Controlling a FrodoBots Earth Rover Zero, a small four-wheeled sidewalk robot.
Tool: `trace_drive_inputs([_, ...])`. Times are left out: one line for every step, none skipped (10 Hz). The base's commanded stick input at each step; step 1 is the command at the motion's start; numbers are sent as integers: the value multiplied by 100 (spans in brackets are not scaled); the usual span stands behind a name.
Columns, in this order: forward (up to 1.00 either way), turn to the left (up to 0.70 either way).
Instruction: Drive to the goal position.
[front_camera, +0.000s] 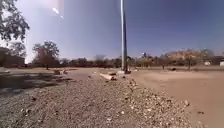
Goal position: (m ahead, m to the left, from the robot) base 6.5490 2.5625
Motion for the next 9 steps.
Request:
trace_drive_inputs([50,0])
trace_drive_inputs([50,0])
trace_drive_inputs([50,0])
trace_drive_inputs([50,0])
trace_drive_inputs([50,0])
trace_drive_inputs([50,0])
trace_drive_inputs([50,0])
trace_drive_inputs([50,0])
trace_drive_inputs([50,0])
